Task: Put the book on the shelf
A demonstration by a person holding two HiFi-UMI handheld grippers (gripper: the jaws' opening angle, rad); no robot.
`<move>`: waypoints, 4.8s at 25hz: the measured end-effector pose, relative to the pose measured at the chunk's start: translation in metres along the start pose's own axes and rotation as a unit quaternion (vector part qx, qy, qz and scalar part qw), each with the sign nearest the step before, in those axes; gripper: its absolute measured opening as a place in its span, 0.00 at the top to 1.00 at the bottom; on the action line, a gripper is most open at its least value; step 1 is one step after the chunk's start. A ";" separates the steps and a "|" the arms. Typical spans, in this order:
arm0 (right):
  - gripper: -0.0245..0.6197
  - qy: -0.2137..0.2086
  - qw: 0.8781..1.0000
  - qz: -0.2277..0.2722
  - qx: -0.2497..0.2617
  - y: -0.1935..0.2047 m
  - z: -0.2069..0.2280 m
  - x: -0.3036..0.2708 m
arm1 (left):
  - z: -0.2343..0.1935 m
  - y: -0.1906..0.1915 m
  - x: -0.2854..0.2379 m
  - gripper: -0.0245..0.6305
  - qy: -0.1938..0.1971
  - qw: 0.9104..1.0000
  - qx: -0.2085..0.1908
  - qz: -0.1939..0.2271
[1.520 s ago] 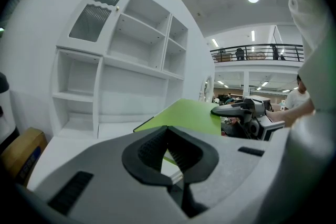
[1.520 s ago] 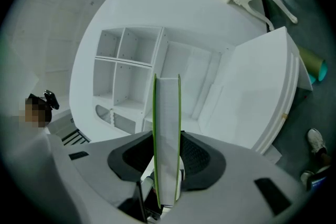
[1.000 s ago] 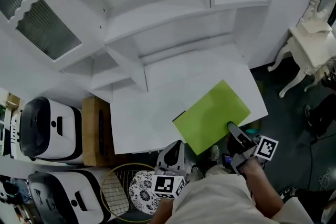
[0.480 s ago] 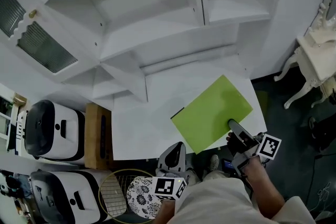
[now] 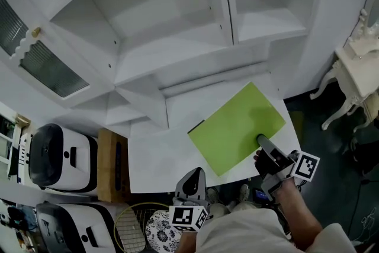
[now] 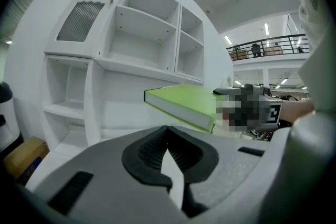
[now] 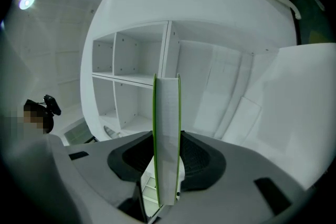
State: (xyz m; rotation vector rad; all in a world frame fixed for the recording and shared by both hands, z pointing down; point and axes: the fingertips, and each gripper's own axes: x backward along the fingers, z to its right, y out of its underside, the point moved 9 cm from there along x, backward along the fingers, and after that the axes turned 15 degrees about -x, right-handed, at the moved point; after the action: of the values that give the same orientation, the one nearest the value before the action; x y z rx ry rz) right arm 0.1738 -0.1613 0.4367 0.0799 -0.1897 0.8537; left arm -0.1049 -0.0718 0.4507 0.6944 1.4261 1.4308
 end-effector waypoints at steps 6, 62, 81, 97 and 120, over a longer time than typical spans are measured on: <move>0.72 -0.017 1.000 0.004 0.006 0.011 -0.026 -0.033 | -0.022 -0.003 -0.007 0.96 0.008 1.000 -0.004 0.006; 0.72 0.010 0.989 0.139 -0.055 -0.004 -0.084 -0.241 | -0.079 0.014 -0.012 0.96 0.066 0.998 -0.008 0.019; 0.72 0.002 0.983 0.155 -0.096 -0.004 -0.077 -0.268 | -0.090 0.015 -0.017 0.96 0.057 0.998 -0.003 0.020; 0.72 -0.010 0.984 0.158 -0.083 -0.009 -0.073 -0.275 | -0.091 0.014 -0.016 0.96 0.056 0.998 -0.003 0.020; 0.57 -0.021 0.986 0.157 -0.049 -0.010 -0.067 -0.246 | -0.085 0.018 -0.008 0.96 0.058 0.998 -0.005 0.017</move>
State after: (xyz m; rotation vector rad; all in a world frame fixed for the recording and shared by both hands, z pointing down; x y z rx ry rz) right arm 0.0323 -0.3406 0.3225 -0.0257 -0.2896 1.1552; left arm -0.1829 -0.1110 0.4570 0.6407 1.5021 1.5246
